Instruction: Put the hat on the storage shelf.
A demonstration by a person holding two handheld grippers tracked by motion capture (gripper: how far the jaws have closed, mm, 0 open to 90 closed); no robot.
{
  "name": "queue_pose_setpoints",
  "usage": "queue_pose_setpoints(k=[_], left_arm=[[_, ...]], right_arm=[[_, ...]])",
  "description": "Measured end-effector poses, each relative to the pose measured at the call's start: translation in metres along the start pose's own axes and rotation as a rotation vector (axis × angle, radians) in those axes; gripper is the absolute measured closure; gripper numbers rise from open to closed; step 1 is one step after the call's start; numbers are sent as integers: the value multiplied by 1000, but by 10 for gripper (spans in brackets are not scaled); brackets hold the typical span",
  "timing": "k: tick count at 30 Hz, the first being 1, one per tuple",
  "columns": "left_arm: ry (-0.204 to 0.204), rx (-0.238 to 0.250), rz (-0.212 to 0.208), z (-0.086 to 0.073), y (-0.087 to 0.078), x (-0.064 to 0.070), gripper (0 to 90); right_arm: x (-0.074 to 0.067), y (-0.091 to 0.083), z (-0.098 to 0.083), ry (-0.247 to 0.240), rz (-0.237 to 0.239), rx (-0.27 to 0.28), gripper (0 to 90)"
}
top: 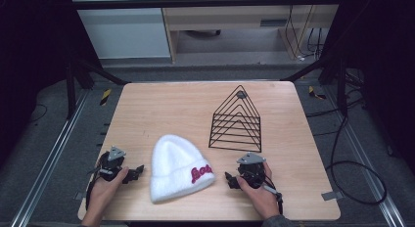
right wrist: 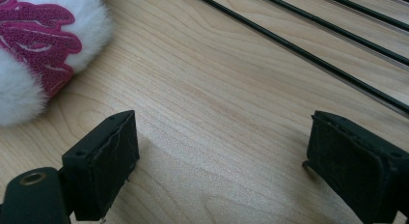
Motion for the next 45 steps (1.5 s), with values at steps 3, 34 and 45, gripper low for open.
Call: queue_pose_setpoints(k=[3,34,45], left_arm=[[1,-6,-4,1,0,0,5],[95,-60,-127,121,30,28,263],[118,-142,-167,113,52,31,318]], right_arm=[[0,0,0,0,0,-2,110],[0,0,0,-2,5,-1,109],[0,0,0,-3,4,-1,110]])
Point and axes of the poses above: each handheld gripper's, and its own axes: y roughly forward along the jaws, z roughly out of its top, x roughly to its right, the point moved 2 cm from there along y, roughly forward along the jaws, and after that the axes turned 4 degrees about -z, right-handed, at the moved point
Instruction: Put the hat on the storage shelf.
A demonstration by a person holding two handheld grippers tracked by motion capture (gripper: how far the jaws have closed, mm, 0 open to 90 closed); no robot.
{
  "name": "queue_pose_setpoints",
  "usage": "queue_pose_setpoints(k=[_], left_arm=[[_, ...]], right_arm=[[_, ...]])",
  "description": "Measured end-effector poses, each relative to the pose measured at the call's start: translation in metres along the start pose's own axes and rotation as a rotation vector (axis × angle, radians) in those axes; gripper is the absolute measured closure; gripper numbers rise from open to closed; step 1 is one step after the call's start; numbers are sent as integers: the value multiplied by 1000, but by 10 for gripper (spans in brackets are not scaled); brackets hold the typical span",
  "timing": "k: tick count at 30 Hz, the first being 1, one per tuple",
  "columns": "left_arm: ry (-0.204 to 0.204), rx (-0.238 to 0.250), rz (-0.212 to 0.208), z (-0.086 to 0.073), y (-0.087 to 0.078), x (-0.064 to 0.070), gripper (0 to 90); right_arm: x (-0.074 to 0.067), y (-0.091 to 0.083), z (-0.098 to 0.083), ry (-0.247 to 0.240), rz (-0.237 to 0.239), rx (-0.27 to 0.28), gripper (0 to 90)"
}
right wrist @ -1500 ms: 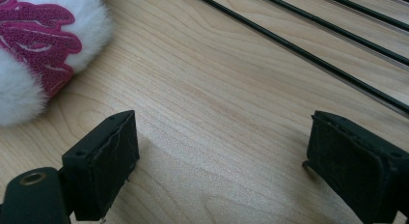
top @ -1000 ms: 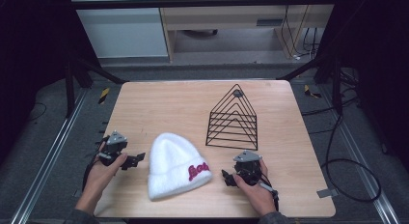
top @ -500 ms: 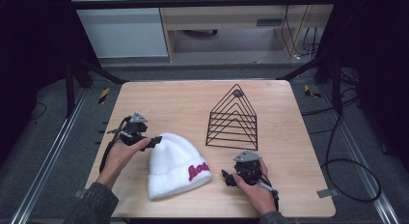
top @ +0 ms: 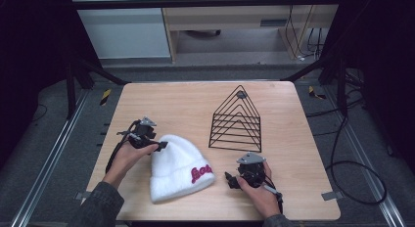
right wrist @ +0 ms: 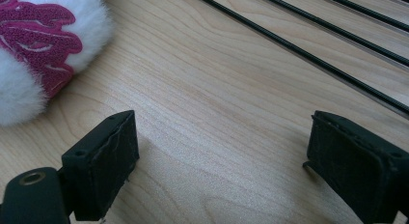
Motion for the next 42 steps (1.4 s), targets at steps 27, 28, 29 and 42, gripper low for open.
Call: queue_pose_setpoints(k=[27,28,29,42], left_arm=[[120,157,67,9,-50,46,830],[120,157,67,9,-50,46,830],[142,168,96,11,-56,49,830],[306,365,77,38,-129,111,834]], right_arm=[[0,0,0,-1,1,0,109],[0,0,0,-1,1,0,109],[0,0,0,-1,0,0,109],[0,0,0,-1,0,0,110]])
Point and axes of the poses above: each handheld gripper's, and its own axes: y roughly forward along the jaws, z roughly out of its top, x roughly to its right, the point moved 2 cm from there along y, roughly forward along the jaws, and after that the axes turned 4 degrees about -z, right-handed, at the moved point
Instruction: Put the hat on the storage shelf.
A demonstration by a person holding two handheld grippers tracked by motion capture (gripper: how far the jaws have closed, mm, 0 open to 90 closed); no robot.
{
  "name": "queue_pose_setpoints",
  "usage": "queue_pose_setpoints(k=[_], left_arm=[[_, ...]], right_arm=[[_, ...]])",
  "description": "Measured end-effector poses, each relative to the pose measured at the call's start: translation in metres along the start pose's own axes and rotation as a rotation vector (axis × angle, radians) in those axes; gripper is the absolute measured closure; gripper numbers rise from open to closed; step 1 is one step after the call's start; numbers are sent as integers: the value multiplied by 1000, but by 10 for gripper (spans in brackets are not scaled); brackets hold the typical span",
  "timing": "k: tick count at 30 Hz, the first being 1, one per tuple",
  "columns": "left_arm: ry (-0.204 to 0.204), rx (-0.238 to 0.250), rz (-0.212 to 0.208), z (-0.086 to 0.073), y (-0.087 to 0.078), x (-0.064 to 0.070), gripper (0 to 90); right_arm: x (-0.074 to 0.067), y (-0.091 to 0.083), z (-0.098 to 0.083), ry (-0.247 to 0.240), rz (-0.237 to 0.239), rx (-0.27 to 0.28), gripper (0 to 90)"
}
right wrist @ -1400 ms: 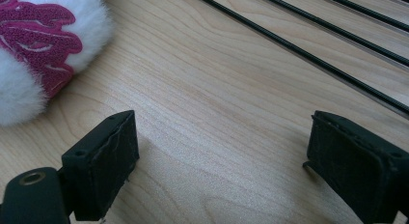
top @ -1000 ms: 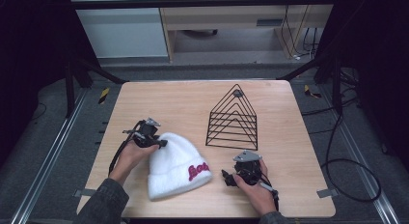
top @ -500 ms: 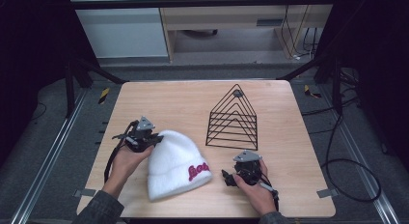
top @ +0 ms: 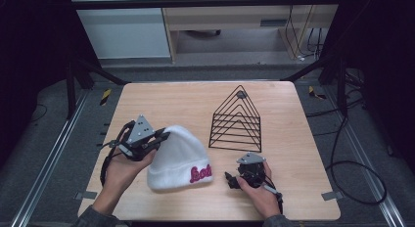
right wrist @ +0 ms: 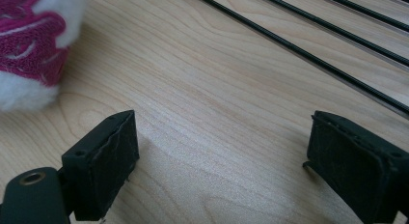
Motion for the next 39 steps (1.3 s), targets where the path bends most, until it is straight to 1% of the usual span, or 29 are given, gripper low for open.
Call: queue_pose_setpoints(k=[1,2,5,7,8,9,10,12,13,14,16,17,19,20,21,22,24,25,26,29,30,31,32,33,34,35,37,39], left_arm=[[4,6,-6,5,-4,3,834],[24,24,-3,14,-10,6,834],[35,42,-1,24,-15,6,835],[37,45,-1,26,-16,6,835],[33,51,-5,31,-18,4,835],[33,51,-5,31,-18,4,835],[23,57,-4,34,-19,1,835],[20,59,-7,37,-21,-3,835],[20,59,-7,37,-21,-3,835],[0,80,-25,42,-23,-6,835],[10,91,-19,48,-27,-7,835],[10,91,-19,48,-27,-7,835],[8,105,-21,55,-29,-9,835],[11,105,-20,59,-30,-9,835],[19,104,-19,66,-31,-10,835],[19,104,-19,66,-31,-10,835],[48,99,-23,74,-31,-10,834],[58,101,-28,83,-31,-9,833],[58,101,-28,83,-31,-9,834],[75,108,-25,96,-33,-6,834],[89,112,-22,103,-35,-5,834],[89,112,-22,103,-35,-5,835],[94,113,-23,107,-35,-4,835],[99,116,-24,111,-36,-4,835],[101,122,-22,115,-37,-3,835],[107,125,-19,119,-39,-3,835],[101,142,-25,126,-41,-3,835],[101,152,-29,132,-44,-4,834]], right_arm=[[0,0,0,0,0,0,110],[0,0,0,0,0,0,110],[0,0,0,0,0,0,110],[0,0,0,0,0,0,110],[0,0,0,0,0,0,109],[0,0,0,0,0,0,109],[0,0,0,-1,1,0,110],[0,0,0,1,2,1,110],[0,0,0,1,1,0,109],[0,0,0,0,0,0,109],[0,0,0,2,-2,0,108],[0,0,0,2,-3,-1,108],[0,0,0,1,-3,-1,108],[0,0,0,2,-2,0,107],[0,0,0,3,-4,-1,108],[0,0,0,3,-4,-1,108],[0,0,0,3,-4,-2,108],[0,0,0,2,-6,0,109],[-1,-1,-1,7,-8,-1,113],[-1,-2,-1,2,-10,1,121],[-2,-3,-2,1,-8,2,129],[-2,-3,-2,1,-8,2,129],[-2,-4,-2,-1,-2,2,154],[-1,-12,0,16,7,27,170],[-1,-12,0,16,7,27,170],[-1,-18,2,25,6,53,175],[1,-32,8,20,8,91,197],[5,-46,14,19,-5,123,207]])
Point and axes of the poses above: each handheld gripper's, and its own axes: y roughly forward along the jaws, z roughly out of its top, x roughly to its right, the point moved 2 cm from there along y, roughly forward along the jaws, and after that the axes turned 4 degrees about -z, right-handed, at the moved point
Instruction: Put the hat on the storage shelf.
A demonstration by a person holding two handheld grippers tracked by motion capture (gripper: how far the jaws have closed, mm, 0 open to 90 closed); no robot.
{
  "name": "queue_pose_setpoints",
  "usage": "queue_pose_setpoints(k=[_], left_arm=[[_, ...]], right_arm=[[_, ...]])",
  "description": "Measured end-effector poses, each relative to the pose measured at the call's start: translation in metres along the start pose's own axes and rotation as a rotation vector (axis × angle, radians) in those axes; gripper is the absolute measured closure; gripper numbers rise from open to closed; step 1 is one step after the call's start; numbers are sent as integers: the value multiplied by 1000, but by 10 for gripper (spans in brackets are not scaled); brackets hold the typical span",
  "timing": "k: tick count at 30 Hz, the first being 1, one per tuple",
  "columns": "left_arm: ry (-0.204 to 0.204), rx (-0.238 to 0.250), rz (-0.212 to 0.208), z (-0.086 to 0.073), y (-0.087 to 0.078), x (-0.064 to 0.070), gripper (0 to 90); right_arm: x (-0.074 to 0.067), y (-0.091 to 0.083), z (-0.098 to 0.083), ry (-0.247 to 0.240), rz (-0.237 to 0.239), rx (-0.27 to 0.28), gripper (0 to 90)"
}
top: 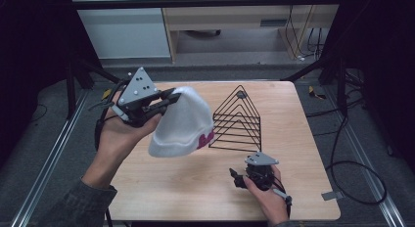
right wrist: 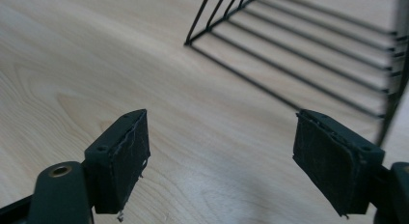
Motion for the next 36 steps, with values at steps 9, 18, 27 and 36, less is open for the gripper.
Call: queue_pose_setpoints(k=[9,18,27,36], left_arm=[[18,9,-25,24,10,-3,834],[57,27,-80,40,20,-5,833],[68,34,-117,46,29,2,836],[71,42,-148,52,37,10,838]], right_arm=[[17,-58,50,-28,-21,165,308],[12,-81,88,-114,37,227,460],[17,-81,117,-121,76,272,554],[17,-75,146,-118,132,296,510]])
Point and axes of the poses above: each handheld gripper's, and its own axes: y roughly forward along the jaws, z roughly out of its top, x roughly to its right, the point moved 2 cm from there along y, roughly forward along the jaws, and after that the axes turned 4 degrees about -z, right-handed, at the moved point
